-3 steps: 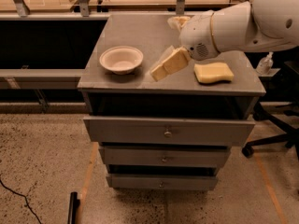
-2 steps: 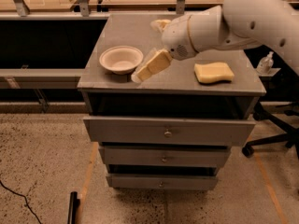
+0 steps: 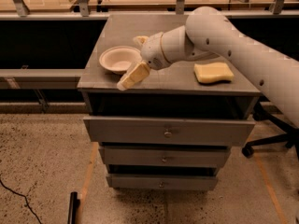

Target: Move paper bowl near blue plastic bottle

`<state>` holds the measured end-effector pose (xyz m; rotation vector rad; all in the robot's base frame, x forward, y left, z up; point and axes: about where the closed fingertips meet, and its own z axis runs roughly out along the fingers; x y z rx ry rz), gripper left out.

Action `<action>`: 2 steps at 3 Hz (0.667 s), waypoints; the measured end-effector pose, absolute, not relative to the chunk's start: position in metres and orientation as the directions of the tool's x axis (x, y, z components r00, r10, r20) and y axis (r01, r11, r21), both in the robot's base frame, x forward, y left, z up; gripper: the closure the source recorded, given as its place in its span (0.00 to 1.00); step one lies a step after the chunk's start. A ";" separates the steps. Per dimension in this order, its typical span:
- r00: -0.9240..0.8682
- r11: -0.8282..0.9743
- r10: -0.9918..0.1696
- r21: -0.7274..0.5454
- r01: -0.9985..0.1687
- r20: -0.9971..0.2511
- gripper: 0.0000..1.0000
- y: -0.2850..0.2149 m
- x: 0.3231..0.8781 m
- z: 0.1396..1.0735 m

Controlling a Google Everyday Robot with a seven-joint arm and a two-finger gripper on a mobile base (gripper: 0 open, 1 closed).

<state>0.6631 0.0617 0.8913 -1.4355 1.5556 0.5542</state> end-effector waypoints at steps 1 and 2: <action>0.090 0.215 -0.553 -0.246 -0.945 -0.828 0.18 0.074 0.683 0.868; 0.088 0.185 -0.574 -0.233 -0.955 -0.814 0.41 0.086 0.694 0.853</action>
Offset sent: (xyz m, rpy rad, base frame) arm 0.0439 0.0323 -0.0542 -0.0916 0.0512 0.0460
